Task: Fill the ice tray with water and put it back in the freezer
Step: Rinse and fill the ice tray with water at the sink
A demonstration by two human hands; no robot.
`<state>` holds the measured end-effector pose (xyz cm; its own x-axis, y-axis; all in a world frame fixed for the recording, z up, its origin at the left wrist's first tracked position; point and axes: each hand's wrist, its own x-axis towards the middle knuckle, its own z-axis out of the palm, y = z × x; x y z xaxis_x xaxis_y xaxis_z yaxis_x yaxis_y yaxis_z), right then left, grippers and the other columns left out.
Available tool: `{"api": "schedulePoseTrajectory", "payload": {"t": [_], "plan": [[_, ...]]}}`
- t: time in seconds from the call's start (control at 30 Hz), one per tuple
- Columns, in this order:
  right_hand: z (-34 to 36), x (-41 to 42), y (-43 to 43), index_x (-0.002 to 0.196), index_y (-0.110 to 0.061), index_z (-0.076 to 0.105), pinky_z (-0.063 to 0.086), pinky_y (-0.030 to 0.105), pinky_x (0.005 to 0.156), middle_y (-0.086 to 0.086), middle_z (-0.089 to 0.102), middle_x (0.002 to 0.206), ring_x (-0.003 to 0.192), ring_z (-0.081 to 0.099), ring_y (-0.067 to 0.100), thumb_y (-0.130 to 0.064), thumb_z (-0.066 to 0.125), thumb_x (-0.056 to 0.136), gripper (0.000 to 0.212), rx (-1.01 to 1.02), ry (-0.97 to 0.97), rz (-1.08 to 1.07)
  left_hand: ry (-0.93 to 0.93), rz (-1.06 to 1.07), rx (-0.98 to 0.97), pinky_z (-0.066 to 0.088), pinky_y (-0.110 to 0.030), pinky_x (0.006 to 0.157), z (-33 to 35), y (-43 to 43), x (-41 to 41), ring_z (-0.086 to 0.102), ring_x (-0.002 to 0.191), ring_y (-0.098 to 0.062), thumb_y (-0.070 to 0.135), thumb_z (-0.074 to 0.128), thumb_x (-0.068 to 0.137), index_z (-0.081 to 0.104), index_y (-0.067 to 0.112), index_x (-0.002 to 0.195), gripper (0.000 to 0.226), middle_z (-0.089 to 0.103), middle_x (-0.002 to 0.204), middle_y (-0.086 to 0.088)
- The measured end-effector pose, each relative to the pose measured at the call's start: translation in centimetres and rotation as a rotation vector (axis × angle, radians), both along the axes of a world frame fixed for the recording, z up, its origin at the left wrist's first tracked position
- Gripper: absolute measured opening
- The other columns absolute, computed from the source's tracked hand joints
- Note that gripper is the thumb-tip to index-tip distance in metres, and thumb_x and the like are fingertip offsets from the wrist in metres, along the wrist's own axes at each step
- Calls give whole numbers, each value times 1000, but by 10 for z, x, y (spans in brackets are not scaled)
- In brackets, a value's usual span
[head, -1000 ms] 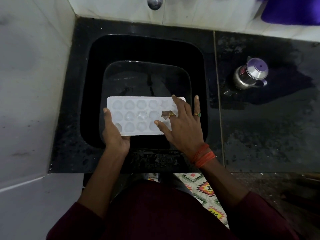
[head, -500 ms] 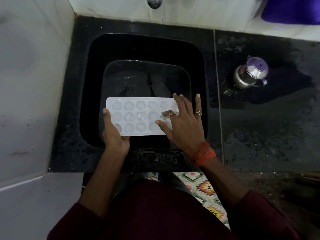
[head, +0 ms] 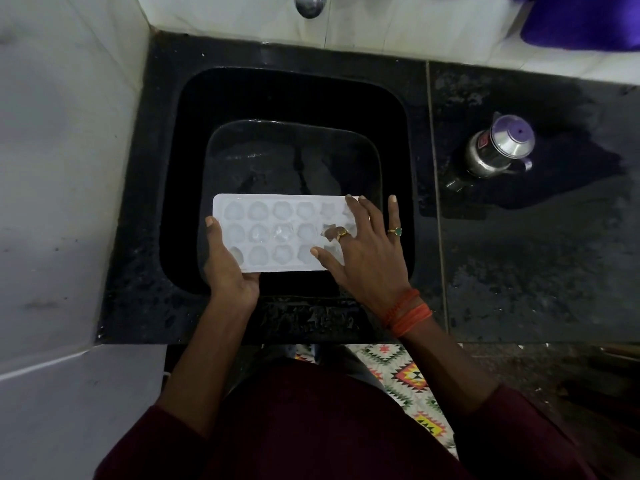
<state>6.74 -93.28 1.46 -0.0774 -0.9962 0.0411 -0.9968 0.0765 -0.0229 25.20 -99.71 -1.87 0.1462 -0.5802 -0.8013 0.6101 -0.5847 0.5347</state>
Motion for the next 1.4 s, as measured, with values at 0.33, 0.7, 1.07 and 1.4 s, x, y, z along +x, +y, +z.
{"api": "schedulePoseTrajectory", "payload": {"t": [0.33,0.7,1.07,1.4], "plan": [[2,4,2,112,-27,73,2,55,123,10,45,149,144,34,26,-65,43,94,52,-19,-17,-21,1,-9,-3,64,-52,81,-1,0,0,79,95,-27,63,66,91,73,21,119,51,81,104,-2],[1,5,0,112,-28,73,2,54,123,8,43,150,143,35,25,-66,44,93,51,-25,-19,-30,12,-20,7,62,-54,86,-1,-3,0,77,100,-29,65,65,91,74,22,120,52,81,108,-2],[8,-1,-15,112,-25,71,7,56,122,7,45,149,142,39,23,-64,41,95,52,-126,-67,-41,20,-15,9,64,-55,80,-1,-7,2,78,95,-29,64,68,89,74,21,118,52,81,107,-4],[2,2,-26,117,-25,69,1,54,123,11,39,153,144,34,26,-67,35,95,58,-52,-45,-52,52,-17,-18,63,-43,58,3,-5,1,80,85,-26,60,65,93,74,21,112,44,82,98,-3]]}}
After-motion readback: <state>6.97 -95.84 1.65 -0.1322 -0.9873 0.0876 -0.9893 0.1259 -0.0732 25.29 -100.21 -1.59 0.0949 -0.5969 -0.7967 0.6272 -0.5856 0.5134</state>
